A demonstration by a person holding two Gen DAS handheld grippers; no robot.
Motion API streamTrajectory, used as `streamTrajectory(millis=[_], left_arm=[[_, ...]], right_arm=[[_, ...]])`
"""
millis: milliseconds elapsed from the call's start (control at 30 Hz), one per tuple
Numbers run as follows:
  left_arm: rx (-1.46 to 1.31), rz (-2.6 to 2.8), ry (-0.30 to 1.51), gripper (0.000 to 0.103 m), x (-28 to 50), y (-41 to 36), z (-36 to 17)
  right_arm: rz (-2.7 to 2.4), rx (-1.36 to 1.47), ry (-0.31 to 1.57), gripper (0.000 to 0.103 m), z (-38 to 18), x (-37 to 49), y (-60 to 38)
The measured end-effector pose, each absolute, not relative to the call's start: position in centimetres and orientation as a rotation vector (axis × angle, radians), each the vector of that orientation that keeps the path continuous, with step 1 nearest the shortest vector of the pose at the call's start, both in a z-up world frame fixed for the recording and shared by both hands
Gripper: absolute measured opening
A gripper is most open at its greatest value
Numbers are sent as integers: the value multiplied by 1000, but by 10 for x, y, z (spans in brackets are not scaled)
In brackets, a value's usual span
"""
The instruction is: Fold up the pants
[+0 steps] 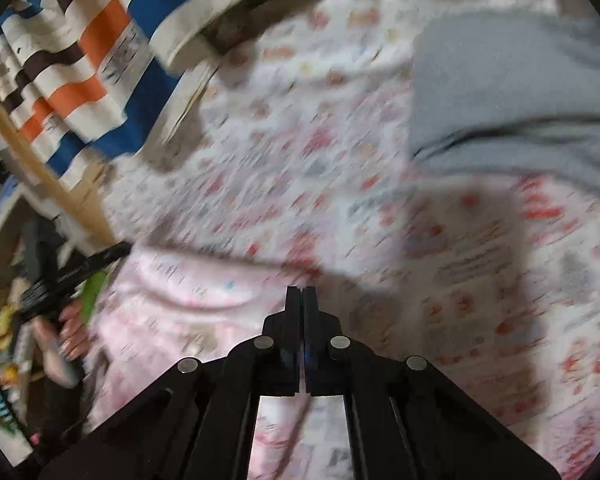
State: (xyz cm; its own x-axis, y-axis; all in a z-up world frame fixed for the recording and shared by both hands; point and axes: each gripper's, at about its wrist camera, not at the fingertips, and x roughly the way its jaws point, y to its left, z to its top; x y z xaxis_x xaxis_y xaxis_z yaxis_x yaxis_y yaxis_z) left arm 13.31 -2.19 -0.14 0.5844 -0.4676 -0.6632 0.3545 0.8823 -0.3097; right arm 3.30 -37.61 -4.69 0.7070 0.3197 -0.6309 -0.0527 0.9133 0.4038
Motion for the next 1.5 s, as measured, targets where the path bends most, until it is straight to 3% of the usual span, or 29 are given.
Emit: streamTrajectory(millis=[233,667,933,1000,1033,1100,1367,1500], left_arm=[[-156,-415,752,1,137,-20,10],[-175,-260,832,0,163,4,-24],[-88,-265,805,1,153,-6,-16],[-88,-274,788,19,147,-5,-9],[-88,-277,769,20,142,-3,-5],[-77,-287,749,20,131,0,3],[45,-341,713,22,52,-7,12],[69,-380,783,22,29,-18,0]], right_arm=[[148,315,709,0,-29,40,-374],[52,296,781,0,-48,62,-376],[50,281,750,0,-37,54,-377],[69,264,745,7,-32,51,-375],[88,272,746,11,-30,47,-375],[129,291,742,32,-26,39,-374],[281,264,724,32,-17,-18,-347],[311,206,749,32,-25,-35,-328]])
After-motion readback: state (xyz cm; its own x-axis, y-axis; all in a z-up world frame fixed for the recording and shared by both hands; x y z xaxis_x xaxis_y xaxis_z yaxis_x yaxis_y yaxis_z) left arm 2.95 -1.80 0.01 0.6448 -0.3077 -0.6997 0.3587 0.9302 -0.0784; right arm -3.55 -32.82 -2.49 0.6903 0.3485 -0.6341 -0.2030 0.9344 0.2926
